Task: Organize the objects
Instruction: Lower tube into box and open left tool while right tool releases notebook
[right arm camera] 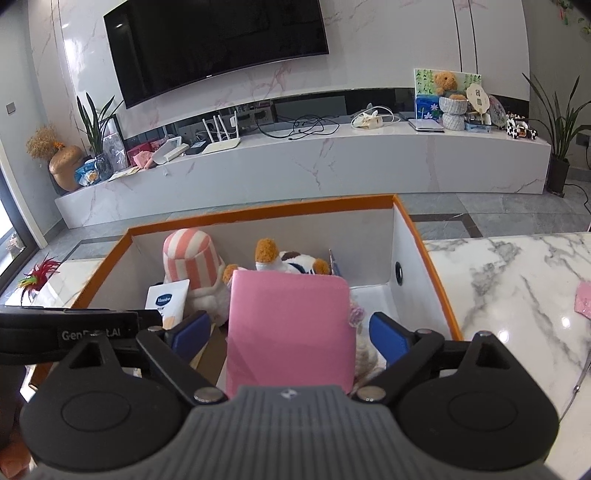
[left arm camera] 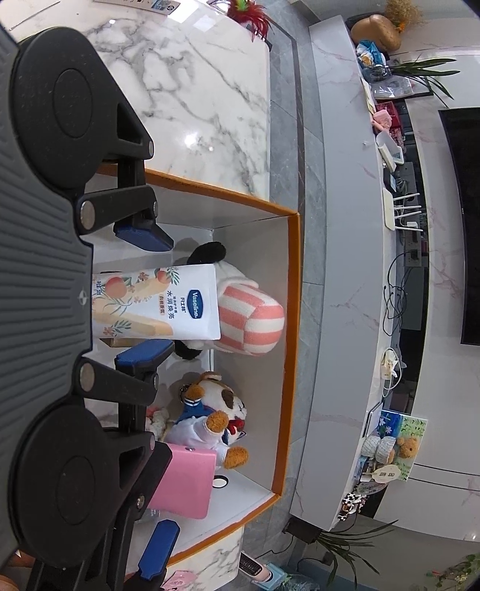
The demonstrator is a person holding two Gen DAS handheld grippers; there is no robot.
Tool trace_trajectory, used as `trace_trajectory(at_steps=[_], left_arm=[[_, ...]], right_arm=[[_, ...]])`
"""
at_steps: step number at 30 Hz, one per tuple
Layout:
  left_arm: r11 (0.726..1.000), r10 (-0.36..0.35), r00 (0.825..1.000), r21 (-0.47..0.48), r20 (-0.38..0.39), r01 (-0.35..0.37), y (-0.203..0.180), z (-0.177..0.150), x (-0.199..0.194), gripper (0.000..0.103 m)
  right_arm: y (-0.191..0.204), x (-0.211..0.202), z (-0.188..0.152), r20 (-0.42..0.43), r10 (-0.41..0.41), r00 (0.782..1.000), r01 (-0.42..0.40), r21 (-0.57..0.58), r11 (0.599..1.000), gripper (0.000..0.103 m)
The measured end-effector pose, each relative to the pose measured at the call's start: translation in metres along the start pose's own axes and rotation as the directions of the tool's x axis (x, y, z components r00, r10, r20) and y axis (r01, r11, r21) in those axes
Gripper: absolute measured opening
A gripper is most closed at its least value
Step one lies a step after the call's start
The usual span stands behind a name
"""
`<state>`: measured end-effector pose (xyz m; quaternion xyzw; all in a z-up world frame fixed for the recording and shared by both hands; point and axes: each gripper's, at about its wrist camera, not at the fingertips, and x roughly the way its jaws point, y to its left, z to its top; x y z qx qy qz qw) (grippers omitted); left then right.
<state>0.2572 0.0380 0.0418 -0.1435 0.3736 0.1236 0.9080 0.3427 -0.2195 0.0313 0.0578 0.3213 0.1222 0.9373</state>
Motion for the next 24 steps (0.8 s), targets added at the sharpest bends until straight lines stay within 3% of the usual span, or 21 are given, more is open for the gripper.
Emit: trace_trajectory(at_steps=[7,13,16,20,24], left_arm=[[1.000,0.019,0.999,0.008,0.044,-0.019,-0.001,0.003,-0.016,0.063],[1.000,0.014,0.992,0.017,0.127,-0.017,0.008,0.007,-0.057,0.066],[1.000,-0.001,0.985,-0.012,0.173,0.003,0.029,0.010,-0.088,0.073],[0.997,0.038,0.974,-0.075,0.224,-0.021,0.071,0.006,-0.124,0.088],[0.992,0.082,0.978,-0.115,0.193,-0.061,0.116,-0.029,-0.128,0.088]], right_arm=[[-0.001,-0.009,0.000,0.014,-0.011,1.000,0.011,-0.009,1.000,0.094],[0.004,-0.033,0.002,0.045,-0.006,0.999,0.007,-0.028,1.000,0.095],[0.010,-0.053,0.003,0.072,0.003,0.997,0.000,-0.051,0.999,0.097],[0.015,-0.086,-0.004,0.107,0.023,0.994,-0.014,-0.083,0.996,0.098],[0.015,-0.117,-0.015,0.118,0.057,0.991,-0.048,-0.078,0.996,0.099]])
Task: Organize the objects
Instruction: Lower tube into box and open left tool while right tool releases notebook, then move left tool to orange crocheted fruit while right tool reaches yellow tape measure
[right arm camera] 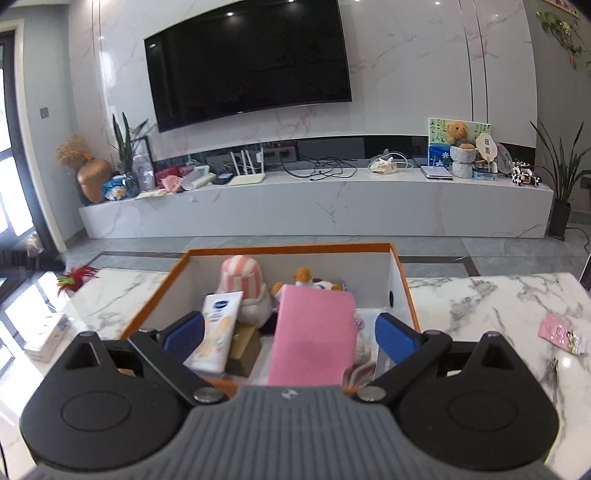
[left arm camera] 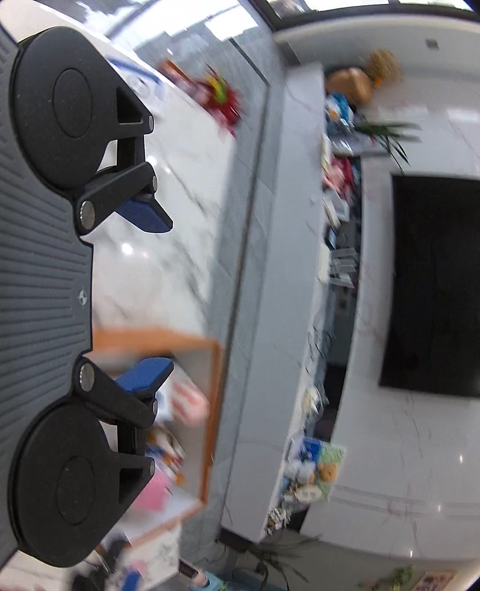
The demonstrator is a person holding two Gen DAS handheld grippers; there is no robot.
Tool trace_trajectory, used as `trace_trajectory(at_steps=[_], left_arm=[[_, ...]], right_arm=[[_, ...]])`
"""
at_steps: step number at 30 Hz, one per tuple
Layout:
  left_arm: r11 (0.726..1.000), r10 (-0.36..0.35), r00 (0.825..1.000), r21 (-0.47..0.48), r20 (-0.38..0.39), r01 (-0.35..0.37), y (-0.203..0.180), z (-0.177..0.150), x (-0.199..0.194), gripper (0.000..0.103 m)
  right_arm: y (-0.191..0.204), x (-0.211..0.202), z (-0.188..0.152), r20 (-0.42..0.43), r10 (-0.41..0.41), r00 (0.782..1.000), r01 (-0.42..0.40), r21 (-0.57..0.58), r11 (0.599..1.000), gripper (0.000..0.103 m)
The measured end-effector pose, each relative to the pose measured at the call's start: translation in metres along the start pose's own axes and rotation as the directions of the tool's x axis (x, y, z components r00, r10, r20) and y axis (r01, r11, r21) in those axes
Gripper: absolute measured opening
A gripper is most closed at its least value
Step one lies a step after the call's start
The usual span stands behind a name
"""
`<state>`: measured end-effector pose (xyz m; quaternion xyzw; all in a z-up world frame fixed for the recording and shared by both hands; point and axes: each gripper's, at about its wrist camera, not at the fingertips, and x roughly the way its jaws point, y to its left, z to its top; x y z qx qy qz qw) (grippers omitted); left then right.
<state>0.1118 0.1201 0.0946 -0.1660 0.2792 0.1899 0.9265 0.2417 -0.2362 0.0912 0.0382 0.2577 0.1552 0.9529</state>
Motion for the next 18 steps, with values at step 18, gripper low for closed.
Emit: trace_trajectory(at_steps=[18], left_arm=[[0.985,-0.111,0.948,-0.160,-0.299,0.065,0.037,-0.076,0.118,0.088]], right_arm=[[0.007,-0.007,-0.056,-0.135,0.043,0.990,-0.050,-0.045,0.998,0.100]])
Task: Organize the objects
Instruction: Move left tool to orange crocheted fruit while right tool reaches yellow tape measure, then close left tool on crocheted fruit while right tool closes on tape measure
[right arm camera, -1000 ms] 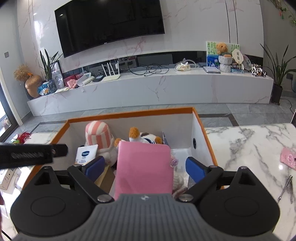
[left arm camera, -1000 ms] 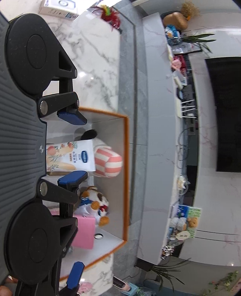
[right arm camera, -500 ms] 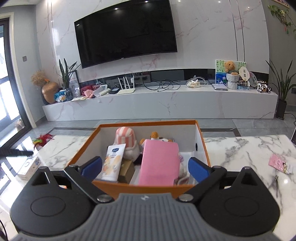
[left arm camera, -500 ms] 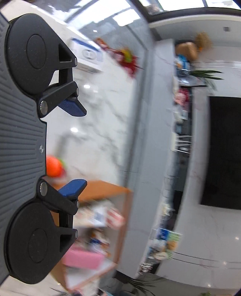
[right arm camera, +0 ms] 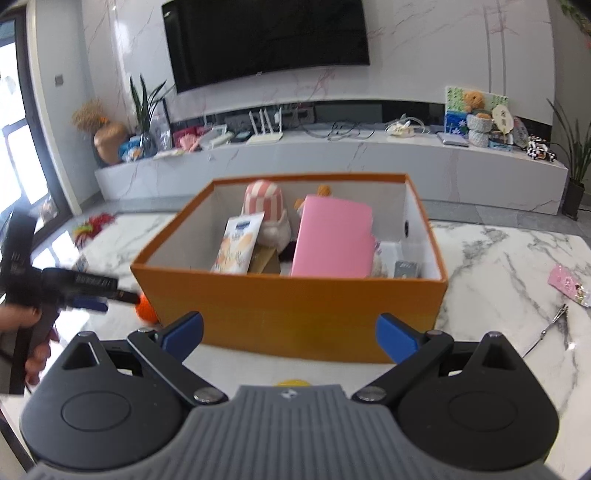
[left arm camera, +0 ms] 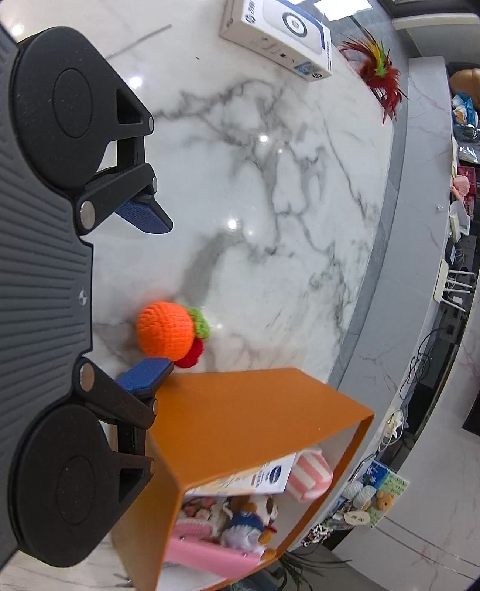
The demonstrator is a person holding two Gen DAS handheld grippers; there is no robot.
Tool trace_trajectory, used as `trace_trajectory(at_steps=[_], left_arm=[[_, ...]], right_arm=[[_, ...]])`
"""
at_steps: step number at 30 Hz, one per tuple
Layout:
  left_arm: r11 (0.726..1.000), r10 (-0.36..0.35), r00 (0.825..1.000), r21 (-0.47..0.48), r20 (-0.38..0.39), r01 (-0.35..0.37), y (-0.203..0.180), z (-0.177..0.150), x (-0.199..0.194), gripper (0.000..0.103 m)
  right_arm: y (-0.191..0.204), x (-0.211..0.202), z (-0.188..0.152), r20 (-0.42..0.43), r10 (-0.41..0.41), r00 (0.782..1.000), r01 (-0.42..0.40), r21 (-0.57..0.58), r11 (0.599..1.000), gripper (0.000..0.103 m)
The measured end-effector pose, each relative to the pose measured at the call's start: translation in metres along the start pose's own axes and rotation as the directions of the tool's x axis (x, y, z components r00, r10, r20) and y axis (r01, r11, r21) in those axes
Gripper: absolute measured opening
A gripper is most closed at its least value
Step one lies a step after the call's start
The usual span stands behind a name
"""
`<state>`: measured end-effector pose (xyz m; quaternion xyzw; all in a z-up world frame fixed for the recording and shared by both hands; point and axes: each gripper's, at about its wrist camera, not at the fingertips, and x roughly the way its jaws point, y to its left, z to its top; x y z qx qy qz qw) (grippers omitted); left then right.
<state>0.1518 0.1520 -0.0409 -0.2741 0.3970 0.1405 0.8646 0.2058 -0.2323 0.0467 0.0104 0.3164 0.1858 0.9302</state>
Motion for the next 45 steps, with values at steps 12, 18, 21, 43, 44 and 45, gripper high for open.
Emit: trace_trajectory(at_steps=[12,18,21,43,44,45], left_arm=[[0.997,-0.018,1.000,-0.071,-0.014,0.017,0.003,0.011,0.033,0.081],[0.997,0.079,0.996,-0.015,-0.050,-0.080,0.000,0.009,0.029,0.080],[0.993,0.120,0.992,0.013,-0.040,-0.119,0.002,0.006,0.027,0.068],[0.997,0.065,0.998,0.046,0.011,-0.065,0.005,0.006,0.028,0.048],[0.998,0.060,0.998,0.036,0.008,-0.060,0.006,0.006,0.027,0.048],[0.998,0.052,0.999,0.028,0.002,-0.052,0.007,0.006,0.026,0.048]], right_arm=[[0.011,0.035,-0.034,-0.147,-0.007,0.989,-0.013,-0.131,0.991,0.100],[0.005,0.039,-0.036,-0.162,-0.008,0.987,-0.014,-0.133,0.991,0.100],[0.005,0.041,-0.039,-0.140,-0.030,0.990,0.013,-0.120,0.993,0.100],[-0.001,0.076,-0.066,-0.188,-0.041,0.981,0.013,-0.146,0.989,0.056],[-0.001,0.076,-0.066,-0.190,-0.041,0.981,0.014,-0.137,0.990,0.056],[-0.002,0.076,-0.065,-0.190,-0.040,0.981,0.015,-0.130,0.991,0.056]])
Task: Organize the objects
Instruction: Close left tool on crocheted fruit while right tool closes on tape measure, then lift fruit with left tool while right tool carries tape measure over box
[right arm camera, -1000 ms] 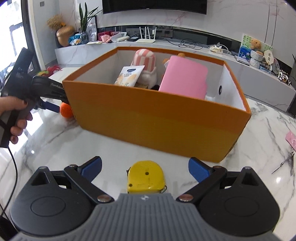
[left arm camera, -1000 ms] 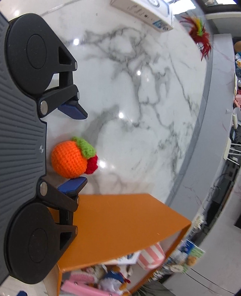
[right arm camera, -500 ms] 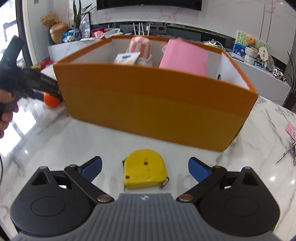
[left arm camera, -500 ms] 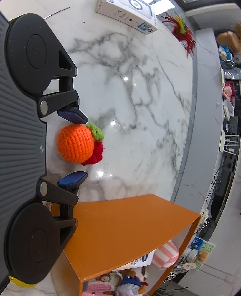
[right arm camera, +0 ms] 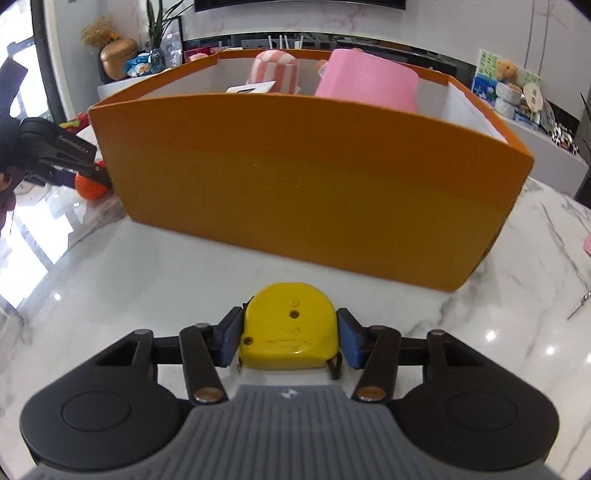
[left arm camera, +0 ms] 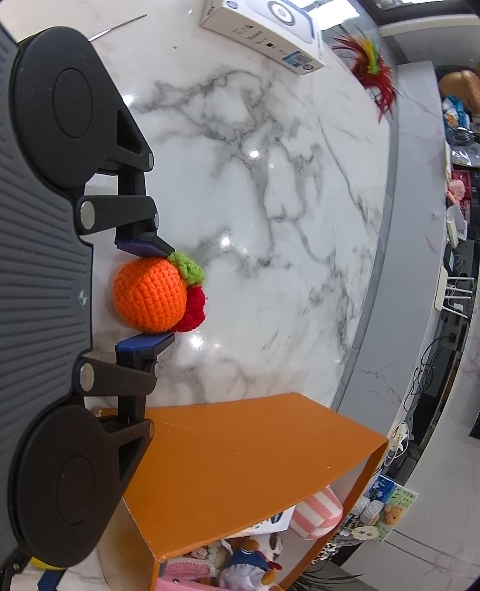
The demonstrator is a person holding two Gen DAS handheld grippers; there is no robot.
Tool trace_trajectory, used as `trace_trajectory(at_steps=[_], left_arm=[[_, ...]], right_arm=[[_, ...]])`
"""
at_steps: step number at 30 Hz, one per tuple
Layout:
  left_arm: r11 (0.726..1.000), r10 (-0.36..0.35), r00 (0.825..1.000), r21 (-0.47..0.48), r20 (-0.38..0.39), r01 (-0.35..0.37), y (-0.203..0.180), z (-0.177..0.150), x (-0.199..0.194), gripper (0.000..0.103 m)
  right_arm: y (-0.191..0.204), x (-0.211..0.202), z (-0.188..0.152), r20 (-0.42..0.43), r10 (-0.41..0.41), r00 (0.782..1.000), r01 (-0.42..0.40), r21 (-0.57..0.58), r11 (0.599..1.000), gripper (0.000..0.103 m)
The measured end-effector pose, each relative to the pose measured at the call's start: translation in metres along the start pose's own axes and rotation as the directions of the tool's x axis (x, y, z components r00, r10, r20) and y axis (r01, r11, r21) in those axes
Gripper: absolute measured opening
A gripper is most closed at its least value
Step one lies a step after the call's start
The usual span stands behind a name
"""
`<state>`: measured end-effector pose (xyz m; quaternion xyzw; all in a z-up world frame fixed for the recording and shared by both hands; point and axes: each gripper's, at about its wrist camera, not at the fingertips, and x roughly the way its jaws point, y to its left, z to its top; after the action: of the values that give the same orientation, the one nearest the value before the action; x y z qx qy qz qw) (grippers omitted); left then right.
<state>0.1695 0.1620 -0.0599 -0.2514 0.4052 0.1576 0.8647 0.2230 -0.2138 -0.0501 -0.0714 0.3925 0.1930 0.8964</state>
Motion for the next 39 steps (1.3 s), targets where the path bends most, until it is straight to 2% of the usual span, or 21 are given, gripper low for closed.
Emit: trace_trajectory(at_steps=[2,11,20,29,35,39], left_arm=[[1.000,-0.007,1.000,-0.015,-0.006,0.007,0.002,0.000,-0.001,0.048],[0.999,0.036,0.999,0.023,0.001,-0.036,-0.002,-0.004,-0.018,0.048],[0.995,0.053,0.999,0.080,-0.002,-0.053,-0.014,-0.027,-0.056,0.048],[0.980,0.021,0.999,0.197,0.042,-0.028,-0.066,-0.063,-0.100,0.048],[0.951,-0.023,0.999,0.309,0.044,0.008,-0.115,-0.095,-0.114,0.048],[0.936,-0.049,0.996,0.350,0.074,0.020,-0.143,-0.099,-0.125,0.048]], right_arm=[[-0.001,0.000,0.001,-0.003,0.003,1.000,-0.003,0.007,1.000,0.056],[0.000,-0.003,0.000,-0.012,0.015,1.000,-0.014,0.012,1.000,0.056],[0.000,-0.014,-0.003,-0.004,0.027,1.000,-0.027,0.002,1.000,0.056],[0.000,-0.050,-0.006,0.047,0.035,0.998,-0.035,-0.001,0.999,0.056],[-0.004,-0.075,-0.008,0.079,0.031,0.996,-0.030,-0.012,0.999,0.056],[-0.009,-0.093,-0.007,0.116,0.025,0.993,-0.025,-0.007,1.000,0.056]])
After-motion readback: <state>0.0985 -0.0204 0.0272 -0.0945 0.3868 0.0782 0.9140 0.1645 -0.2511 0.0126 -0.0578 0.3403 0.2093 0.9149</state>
